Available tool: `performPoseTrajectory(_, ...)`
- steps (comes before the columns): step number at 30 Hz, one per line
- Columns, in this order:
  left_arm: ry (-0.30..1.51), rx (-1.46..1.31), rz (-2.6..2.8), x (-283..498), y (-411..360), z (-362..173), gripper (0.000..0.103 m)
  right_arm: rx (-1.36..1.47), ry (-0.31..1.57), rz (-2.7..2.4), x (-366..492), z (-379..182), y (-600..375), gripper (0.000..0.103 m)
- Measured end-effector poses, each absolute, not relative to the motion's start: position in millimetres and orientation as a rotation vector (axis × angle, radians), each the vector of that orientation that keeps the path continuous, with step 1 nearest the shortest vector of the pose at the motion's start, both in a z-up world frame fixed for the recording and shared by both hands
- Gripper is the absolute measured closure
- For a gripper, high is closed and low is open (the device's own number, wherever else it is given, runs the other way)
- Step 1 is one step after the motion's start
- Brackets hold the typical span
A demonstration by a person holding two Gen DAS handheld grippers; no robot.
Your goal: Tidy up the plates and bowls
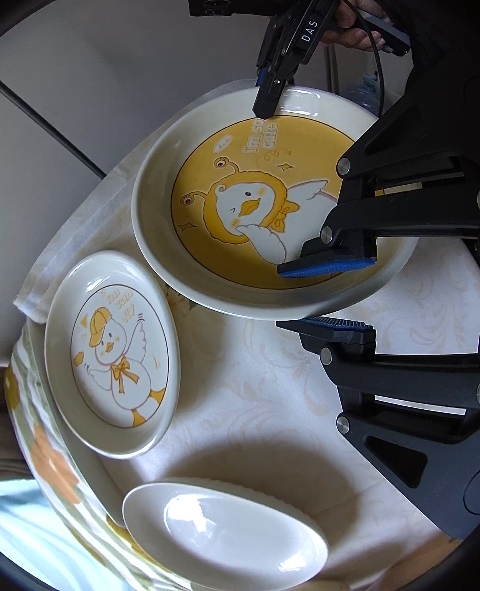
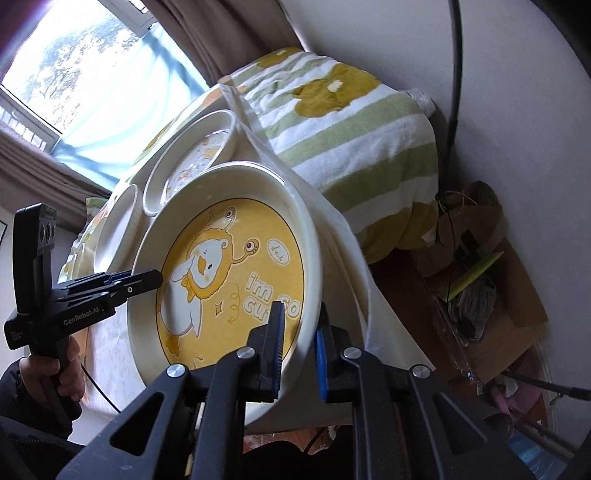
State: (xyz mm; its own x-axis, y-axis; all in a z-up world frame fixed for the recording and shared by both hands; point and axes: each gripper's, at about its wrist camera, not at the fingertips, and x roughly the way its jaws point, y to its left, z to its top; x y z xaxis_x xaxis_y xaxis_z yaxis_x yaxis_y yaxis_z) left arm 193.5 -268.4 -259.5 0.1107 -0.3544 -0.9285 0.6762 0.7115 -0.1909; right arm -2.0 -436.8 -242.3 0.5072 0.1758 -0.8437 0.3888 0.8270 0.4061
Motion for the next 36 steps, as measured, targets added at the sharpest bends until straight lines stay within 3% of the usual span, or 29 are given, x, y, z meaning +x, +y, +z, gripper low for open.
performPoseTrajectory(8,1.199,0.236,-0.687,182,-227,-233,0.085,0.542,1.048,-0.038,15,-220,-421,0.089)
performPoseTrajectory(17,1.168,0.1,-0.489,166,-126,-206,0.085,0.401,1.097,0.171,53,-204,-351,0.089)
performPoseTrajectory(29,1.23,-0.021,-0.258,142,28,-226,0.085,0.294,1.186,0.396,98,-225,-214,0.089)
performPoseTrajectory(36,1.256,-0.044,-0.209,146,77,-248,0.085,0.251,1.232,0.44,116,-244,-164,0.089)
